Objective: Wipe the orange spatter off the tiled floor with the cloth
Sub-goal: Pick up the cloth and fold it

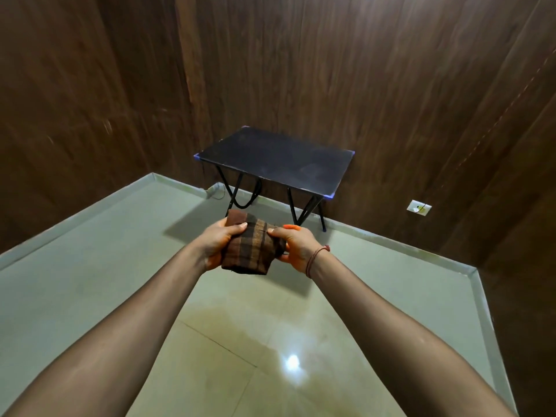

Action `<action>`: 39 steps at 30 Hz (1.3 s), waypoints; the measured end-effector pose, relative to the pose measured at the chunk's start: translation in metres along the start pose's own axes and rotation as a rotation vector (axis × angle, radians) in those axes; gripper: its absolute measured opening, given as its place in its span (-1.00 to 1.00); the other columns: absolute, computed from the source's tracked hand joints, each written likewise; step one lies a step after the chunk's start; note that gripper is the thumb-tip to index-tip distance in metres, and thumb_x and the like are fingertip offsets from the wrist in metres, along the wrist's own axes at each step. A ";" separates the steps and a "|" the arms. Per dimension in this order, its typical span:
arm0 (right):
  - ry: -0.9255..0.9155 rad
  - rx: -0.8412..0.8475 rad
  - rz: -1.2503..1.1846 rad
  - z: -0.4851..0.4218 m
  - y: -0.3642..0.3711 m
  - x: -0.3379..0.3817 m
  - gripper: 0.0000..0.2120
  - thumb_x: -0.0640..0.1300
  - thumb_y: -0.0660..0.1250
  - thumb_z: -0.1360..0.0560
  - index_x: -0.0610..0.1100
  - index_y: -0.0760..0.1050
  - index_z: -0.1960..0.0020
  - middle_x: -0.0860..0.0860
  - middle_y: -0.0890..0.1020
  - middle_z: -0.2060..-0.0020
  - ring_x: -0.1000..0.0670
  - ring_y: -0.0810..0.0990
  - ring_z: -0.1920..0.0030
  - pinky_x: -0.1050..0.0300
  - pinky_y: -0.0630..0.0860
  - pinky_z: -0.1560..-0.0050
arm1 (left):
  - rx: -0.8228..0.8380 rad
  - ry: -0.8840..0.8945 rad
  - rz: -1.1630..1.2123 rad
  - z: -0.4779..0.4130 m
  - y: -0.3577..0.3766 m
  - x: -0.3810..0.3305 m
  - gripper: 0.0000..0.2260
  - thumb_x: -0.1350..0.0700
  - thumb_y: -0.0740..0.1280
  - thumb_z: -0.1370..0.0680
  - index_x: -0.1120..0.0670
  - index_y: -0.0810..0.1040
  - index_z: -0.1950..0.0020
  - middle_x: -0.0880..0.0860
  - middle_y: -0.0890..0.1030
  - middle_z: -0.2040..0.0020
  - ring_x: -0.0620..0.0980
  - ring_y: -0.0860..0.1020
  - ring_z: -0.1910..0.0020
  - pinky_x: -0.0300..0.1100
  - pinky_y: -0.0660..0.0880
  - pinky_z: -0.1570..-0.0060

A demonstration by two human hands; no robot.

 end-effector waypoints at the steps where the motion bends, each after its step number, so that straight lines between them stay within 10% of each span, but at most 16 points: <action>1: 0.014 -0.004 -0.011 -0.005 0.004 0.000 -0.51 -0.32 0.48 -0.42 -0.27 0.42 -0.30 -0.19 0.59 -0.16 -0.11 0.60 -0.08 0.00 0.57 0.18 | -0.008 0.013 0.018 -0.002 -0.002 0.000 -0.80 0.23 0.26 -0.60 0.10 0.49 -0.22 0.17 0.64 0.01 0.07 0.64 0.15 -0.09 0.63 0.25; 8: -0.379 0.100 -0.025 -0.029 0.069 0.058 -0.44 -0.41 0.35 -0.49 -0.16 0.31 -0.43 -0.15 0.60 -0.20 -0.12 0.63 -0.11 -0.06 0.61 -0.07 | 0.135 0.207 0.198 -0.035 -0.064 -0.049 -0.61 0.39 0.18 -0.56 0.19 0.44 -0.38 0.21 0.60 -0.19 0.15 0.59 -0.16 -0.02 0.58 -0.10; 12: -0.605 0.259 0.159 -0.048 0.097 0.085 -0.47 -0.38 0.42 -0.46 -0.10 0.41 -0.36 -0.12 0.64 -0.16 -0.09 0.63 -0.16 -0.02 0.59 -0.13 | 0.239 0.273 0.232 -0.075 -0.118 -0.085 -0.63 0.26 0.45 -0.41 0.22 0.51 -0.20 0.17 0.62 -0.15 0.12 0.64 -0.06 -0.01 0.59 -0.01; 19: -0.428 -0.033 0.166 -0.124 0.148 0.078 -0.72 -0.45 0.28 -0.53 -0.12 0.61 -0.03 -0.07 0.70 0.05 -0.12 0.66 -0.04 0.06 0.64 0.06 | 0.154 0.130 -0.014 -0.166 -0.169 -0.113 -0.75 0.32 0.20 -0.60 0.21 0.53 -0.24 0.20 0.65 -0.12 0.07 0.65 -0.03 -0.11 0.62 0.05; 24: -0.336 -0.114 0.174 -0.170 0.153 0.091 -0.74 -0.38 0.17 -0.60 -0.17 0.60 -0.08 -0.12 0.66 -0.02 -0.08 0.63 -0.02 -0.05 0.60 -0.03 | 0.233 -0.002 -0.049 -0.230 -0.172 -0.123 -0.71 0.13 0.13 -0.64 0.21 0.58 -0.16 0.15 0.67 0.14 0.01 0.65 0.33 -0.25 0.50 0.50; 29: -0.202 -0.189 -0.136 -0.242 0.112 0.103 -0.68 -0.15 0.07 -0.64 -0.24 0.53 -0.21 -0.20 0.63 -0.15 -0.12 0.59 -0.05 -0.05 0.48 -0.19 | 0.173 -0.159 0.008 -0.317 -0.148 -0.117 -0.66 0.01 0.30 -0.50 0.12 0.62 -0.21 0.23 0.65 -0.12 0.25 0.62 -0.05 0.23 0.52 -0.08; 35: -0.215 -0.101 0.382 -0.368 0.063 0.112 -0.75 -0.15 0.48 -0.46 -0.17 0.62 -0.11 -0.11 0.70 -0.01 -0.08 0.65 -0.07 0.00 0.55 -0.20 | 0.162 -0.236 0.008 -0.446 -0.089 -0.104 -0.78 0.12 0.24 -0.54 0.15 0.67 0.08 0.20 0.69 0.10 0.15 0.64 0.19 -0.02 0.54 0.09; 39: -0.042 -0.199 0.181 -0.457 -0.003 0.118 -0.78 -0.24 0.44 -0.46 -0.27 0.61 -0.09 -0.20 0.69 0.01 -0.18 0.66 -0.04 -0.08 0.59 -0.13 | 0.109 -0.313 -0.097 -0.548 -0.042 -0.090 -0.77 0.10 0.19 -0.57 0.16 0.62 -0.03 0.18 0.67 0.06 0.12 0.62 0.22 -0.11 0.52 0.21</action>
Point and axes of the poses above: each hand's wrist, its own z-axis away from the middle knuckle, its own y-axis out of the palm, x = y × z, the point moved 1 cm from there along -z, towards the middle knuckle
